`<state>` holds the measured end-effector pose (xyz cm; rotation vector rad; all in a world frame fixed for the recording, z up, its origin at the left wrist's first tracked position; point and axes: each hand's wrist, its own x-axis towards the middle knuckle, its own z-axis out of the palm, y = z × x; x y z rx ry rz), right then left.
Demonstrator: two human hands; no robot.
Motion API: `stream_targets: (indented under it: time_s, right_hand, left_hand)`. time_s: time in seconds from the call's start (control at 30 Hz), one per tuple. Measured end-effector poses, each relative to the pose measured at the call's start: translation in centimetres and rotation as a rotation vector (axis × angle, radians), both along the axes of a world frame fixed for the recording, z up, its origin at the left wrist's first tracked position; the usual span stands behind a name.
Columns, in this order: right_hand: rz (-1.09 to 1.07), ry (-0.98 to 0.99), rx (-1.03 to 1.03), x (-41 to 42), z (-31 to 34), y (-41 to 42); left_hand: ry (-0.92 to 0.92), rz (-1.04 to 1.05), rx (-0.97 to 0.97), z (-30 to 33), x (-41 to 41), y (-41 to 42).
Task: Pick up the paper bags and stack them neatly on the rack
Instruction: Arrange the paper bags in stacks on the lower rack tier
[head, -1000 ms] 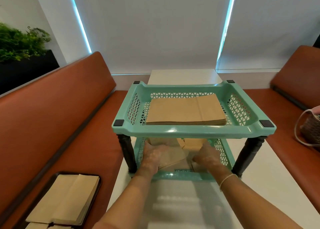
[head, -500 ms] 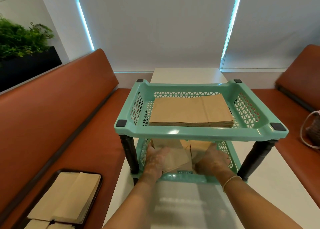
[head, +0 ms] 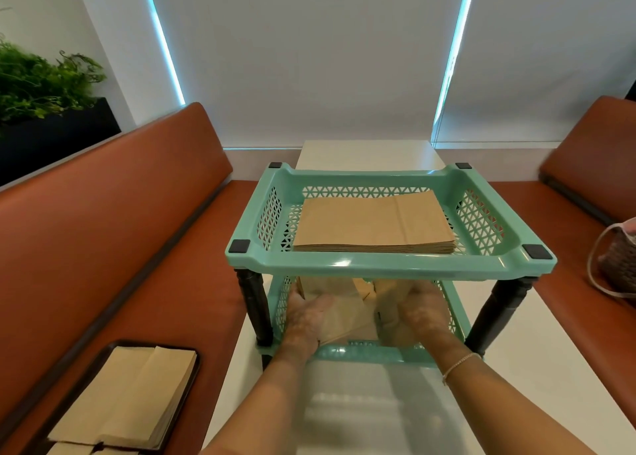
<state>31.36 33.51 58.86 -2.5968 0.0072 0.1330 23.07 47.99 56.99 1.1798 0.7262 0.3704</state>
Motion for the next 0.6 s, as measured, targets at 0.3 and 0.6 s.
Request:
stream_targets:
  time_s: [0.3,0.6]
  right_hand:
    - [-0.234,0.026,0.682,-0.6,1.4,-1.4]
    - [-0.288,0.199,0.905,-0.8,2.1,-1.1]
  left_hand:
    - [-0.016,0.004,-0.004,0.4,-0.3,-0.2]
    - [0.068,-0.087,0.066,0.4,0.1,-0.3]
